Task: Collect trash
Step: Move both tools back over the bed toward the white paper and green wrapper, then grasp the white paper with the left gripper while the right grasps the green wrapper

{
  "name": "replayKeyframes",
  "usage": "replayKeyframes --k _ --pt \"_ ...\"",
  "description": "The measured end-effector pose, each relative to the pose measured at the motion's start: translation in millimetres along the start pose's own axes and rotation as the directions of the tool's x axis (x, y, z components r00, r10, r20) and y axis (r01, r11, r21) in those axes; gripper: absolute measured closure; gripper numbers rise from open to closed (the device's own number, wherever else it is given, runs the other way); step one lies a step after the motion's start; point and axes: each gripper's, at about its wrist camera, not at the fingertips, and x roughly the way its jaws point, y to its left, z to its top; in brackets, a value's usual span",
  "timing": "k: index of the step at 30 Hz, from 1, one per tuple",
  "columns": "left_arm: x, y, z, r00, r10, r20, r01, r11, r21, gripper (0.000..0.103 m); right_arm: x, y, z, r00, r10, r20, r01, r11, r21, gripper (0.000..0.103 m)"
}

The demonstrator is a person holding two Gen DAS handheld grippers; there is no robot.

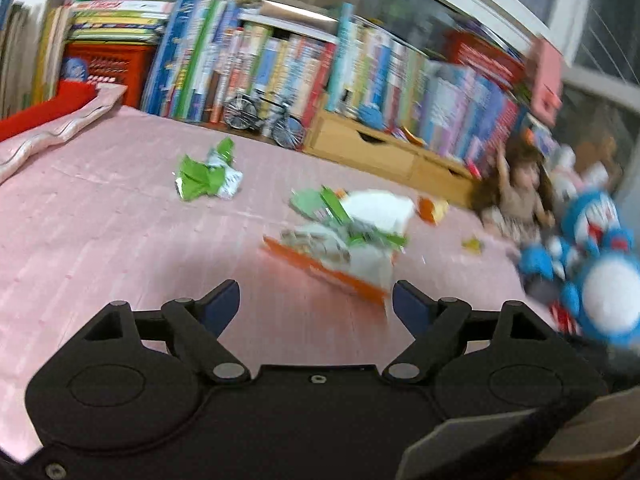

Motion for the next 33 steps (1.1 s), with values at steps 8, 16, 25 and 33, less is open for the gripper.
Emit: replayKeyframes --k 8,16,25,33 --pt "46.9 1.4 32.3 0.997 0.024 0.073 -0.026 0.999 0.036 0.028 45.8 12.1 28.2 0.999 -0.049 0.004 0.049 0.991 -0.127 0.029" --pt "98.6 -5.0 47.1 1.000 -0.018 -0.008 0.019 0.992 0.122 0.050 90.0 4.8 52.7 0.999 -0.045 -0.023 0.040 0.981 -0.189 0.028" --pt "137.0 -26.6 30.4 0.997 0.040 -0.062 -0.018 0.948 0.319 0.037 143.2 -5.8 59.8 0.995 -0.016 -0.097 0.003 0.992 -0.130 0.028" --pt "157.3 -37.4 10.1 0.990 0.123 -0.063 -0.086 0.906 0.414 0.025 157.8 -12.8 57.7 0.983 0.057 -0.175 -0.060 0.998 -0.008 0.070"
